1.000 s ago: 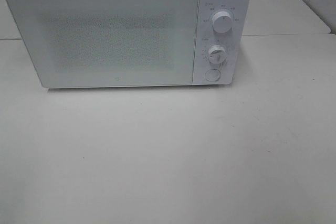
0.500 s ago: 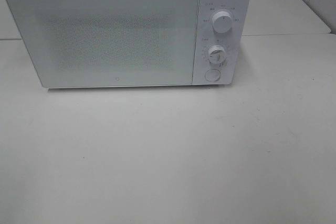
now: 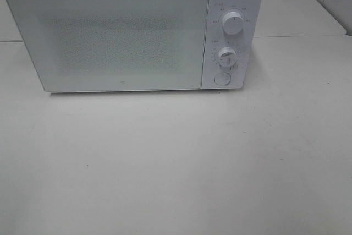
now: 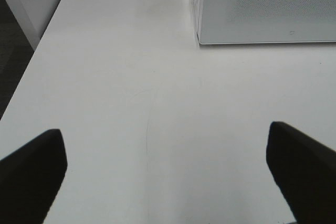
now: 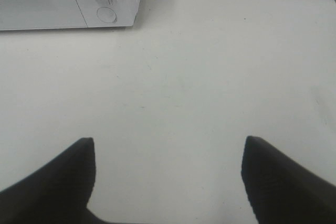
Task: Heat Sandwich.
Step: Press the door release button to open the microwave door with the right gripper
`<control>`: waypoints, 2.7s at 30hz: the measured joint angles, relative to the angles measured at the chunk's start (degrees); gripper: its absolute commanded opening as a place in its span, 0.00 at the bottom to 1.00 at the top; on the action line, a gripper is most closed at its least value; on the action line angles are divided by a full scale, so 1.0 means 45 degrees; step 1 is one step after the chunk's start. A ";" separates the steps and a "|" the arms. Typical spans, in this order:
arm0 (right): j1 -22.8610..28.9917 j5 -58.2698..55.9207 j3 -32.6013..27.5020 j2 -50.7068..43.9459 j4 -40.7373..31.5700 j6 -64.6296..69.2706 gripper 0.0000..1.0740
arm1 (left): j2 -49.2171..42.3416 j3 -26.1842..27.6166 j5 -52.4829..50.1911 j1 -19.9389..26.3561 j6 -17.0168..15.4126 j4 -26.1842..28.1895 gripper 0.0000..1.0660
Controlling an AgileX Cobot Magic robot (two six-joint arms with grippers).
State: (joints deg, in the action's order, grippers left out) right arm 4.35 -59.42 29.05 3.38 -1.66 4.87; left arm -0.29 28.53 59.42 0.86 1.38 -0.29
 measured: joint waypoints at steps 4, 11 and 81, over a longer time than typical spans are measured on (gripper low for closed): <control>0.0000 0.0280 0.0127 0.0764 0.0000 0.0000 0.69 | 0.0000 0.0000 0.0000 0.0000 0.0000 0.0000 0.92; 0.0000 0.3603 0.0000 0.1655 0.0000 0.0000 0.69 | 0.0000 0.0000 0.0000 0.0000 0.0000 0.0000 0.92; 0.7461 2.7107 -0.3387 1.9608 -0.7385 -0.3361 0.69 | 0.0000 0.0000 0.0000 0.0000 0.0000 0.0000 0.92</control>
State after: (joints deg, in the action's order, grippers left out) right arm 37.93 62.57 13.81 91.62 -34.89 -10.26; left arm -0.29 28.53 59.42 0.86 1.38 -0.29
